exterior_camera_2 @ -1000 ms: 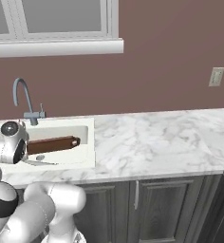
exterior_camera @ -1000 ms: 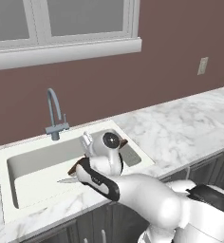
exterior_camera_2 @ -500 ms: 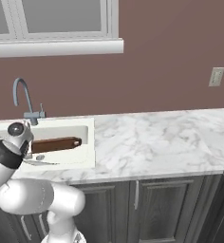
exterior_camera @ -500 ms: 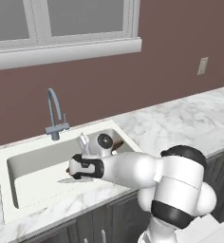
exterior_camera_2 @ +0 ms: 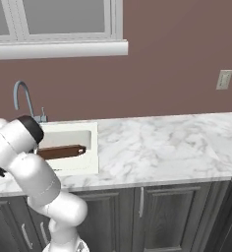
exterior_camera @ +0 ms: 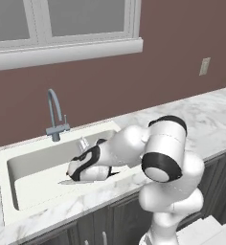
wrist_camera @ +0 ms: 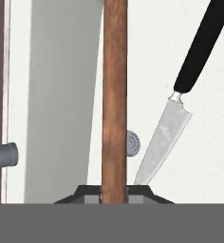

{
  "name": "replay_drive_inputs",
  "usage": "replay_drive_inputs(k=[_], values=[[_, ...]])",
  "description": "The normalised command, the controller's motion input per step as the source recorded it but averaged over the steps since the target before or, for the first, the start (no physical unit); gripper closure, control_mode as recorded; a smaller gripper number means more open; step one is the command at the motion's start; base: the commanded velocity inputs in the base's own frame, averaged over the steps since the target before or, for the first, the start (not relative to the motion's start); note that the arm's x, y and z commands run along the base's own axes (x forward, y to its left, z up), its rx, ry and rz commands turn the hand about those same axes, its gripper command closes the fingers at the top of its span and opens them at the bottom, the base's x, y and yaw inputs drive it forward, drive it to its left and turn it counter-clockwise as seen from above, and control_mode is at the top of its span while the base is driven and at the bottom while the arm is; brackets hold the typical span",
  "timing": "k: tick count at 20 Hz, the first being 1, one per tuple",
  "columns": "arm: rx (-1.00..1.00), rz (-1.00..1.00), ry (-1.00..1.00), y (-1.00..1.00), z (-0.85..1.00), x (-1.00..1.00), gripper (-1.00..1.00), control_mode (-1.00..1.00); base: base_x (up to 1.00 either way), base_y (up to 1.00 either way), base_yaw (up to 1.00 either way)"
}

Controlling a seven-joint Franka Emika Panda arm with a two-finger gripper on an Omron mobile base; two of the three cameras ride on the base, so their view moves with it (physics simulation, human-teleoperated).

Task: Move the cutting board and knife to the sink. Then move spray from the cabinet to the counter.

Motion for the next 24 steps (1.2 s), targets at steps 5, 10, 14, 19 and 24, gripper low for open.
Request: replay_drive_inputs(k=[5,10,14,19,24], values=[[0.0,0.0,0.0,0.0,-0.14,0.01,1.0,-1.0,0.0,0.0,0.0],[-0.01,0.0,0.0,0.0,-0.12,0.0,1.0,-1.0,0.0,0.0,0.0],[0.0,0.0,0.0,0.0,0.0,0.0,1.0,-1.0,0.0,0.0,0.0],[0.0,0.0,0.02,0.0,0.34,0.0,-1.0,-1.0,0.0,0.0,0.0],[0.0,-0.05,0.18,0.0,1.0,-0.03,-1.0,-1.0,0.0,0.0,0.0]])
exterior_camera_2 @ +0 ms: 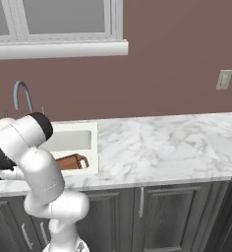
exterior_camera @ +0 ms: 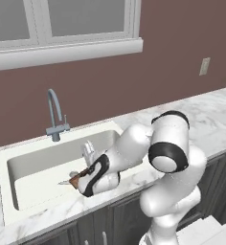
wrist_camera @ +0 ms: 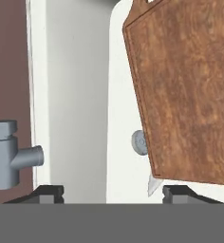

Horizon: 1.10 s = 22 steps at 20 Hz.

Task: Move the cutting board and knife to the sink. Then move spray from the cabinet to the counter.

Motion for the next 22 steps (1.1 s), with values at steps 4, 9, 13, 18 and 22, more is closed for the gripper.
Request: replay_drive_inputs(k=[4,9,13,18,22], values=[[0.0,-0.08,0.22,0.0,1.0,-0.15,-1.0,-1.0,0.0,0.0,0.0],[0.0,-0.13,0.31,0.0,1.0,-0.14,-1.0,-1.0,0.0,0.0,0.0],[0.0,-0.14,0.34,-0.05,1.0,-0.52,-1.0,-1.0,0.0,0.0,0.0],[0.03,-0.16,0.29,-0.16,1.0,-0.99,-1.0,-1.0,0.0,0.0,0.0],[0.04,-0.16,0.23,-0.24,1.0,-1.0,-1.0,-1.0,0.0,0.0,0.0]])
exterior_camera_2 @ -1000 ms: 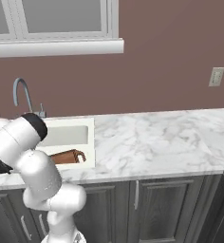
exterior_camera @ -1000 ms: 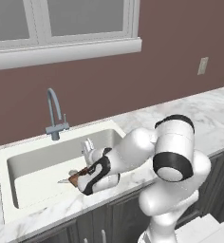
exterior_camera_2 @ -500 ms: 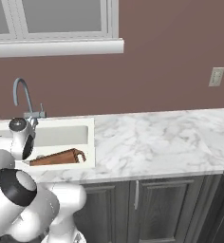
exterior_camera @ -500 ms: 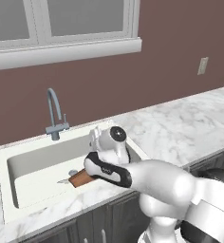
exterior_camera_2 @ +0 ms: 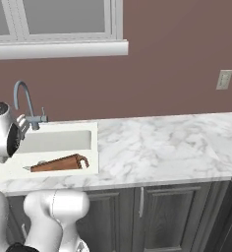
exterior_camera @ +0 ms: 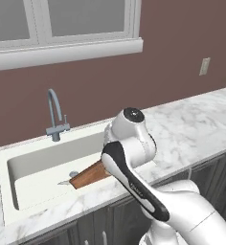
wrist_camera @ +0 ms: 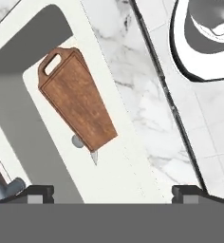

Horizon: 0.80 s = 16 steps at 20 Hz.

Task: Move the cutting board and knife to the sink. Then move spray from the cabinet to the counter.

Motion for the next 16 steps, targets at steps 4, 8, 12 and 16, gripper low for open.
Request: replay_drive_inputs(k=[4,8,12,16], values=[[0.08,-0.16,0.2,-0.47,1.0,-1.0,-1.0,-1.0,0.0,0.0,0.0],[0.02,-0.16,0.09,-0.34,1.0,-1.0,-1.0,-1.0,0.0,0.0,0.0],[0.0,0.0,-0.33,0.0,1.0,-0.6,-1.0,-1.0,0.0,0.0,0.0],[-0.07,0.0,-0.52,0.05,0.89,-0.47,-1.0,-1.0,0.0,0.0,0.0]])
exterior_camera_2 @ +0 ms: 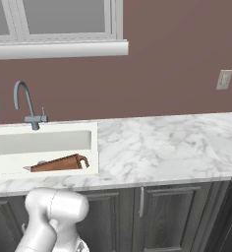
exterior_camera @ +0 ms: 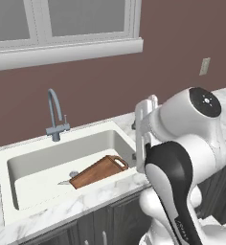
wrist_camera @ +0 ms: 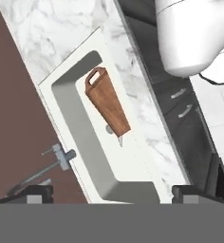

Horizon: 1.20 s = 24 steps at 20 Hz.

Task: Move the cutting board and knife to the sink. Then move spray from the cabinet to the counter.

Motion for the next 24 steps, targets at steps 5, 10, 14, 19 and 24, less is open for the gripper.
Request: replay_drive_inputs(k=[5,10,14,19,24], values=[[-0.01,0.01,-0.04,0.0,0.04,-0.1,-1.0,-1.0,0.0,0.0,0.0],[0.0,0.04,0.0,0.0,-0.02,-0.15,-1.0,1.0,-0.8,0.0,0.43],[0.0,0.0,0.0,0.0,0.0,0.0,-1.0,1.0,-0.81,0.0,0.7],[0.0,0.0,0.0,0.0,0.0,0.0,-1.0,1.0,-0.65,0.0,0.79],[0.0,0.0,0.0,0.0,0.0,0.0,-1.0,1.0,-0.15,0.03,0.89]])
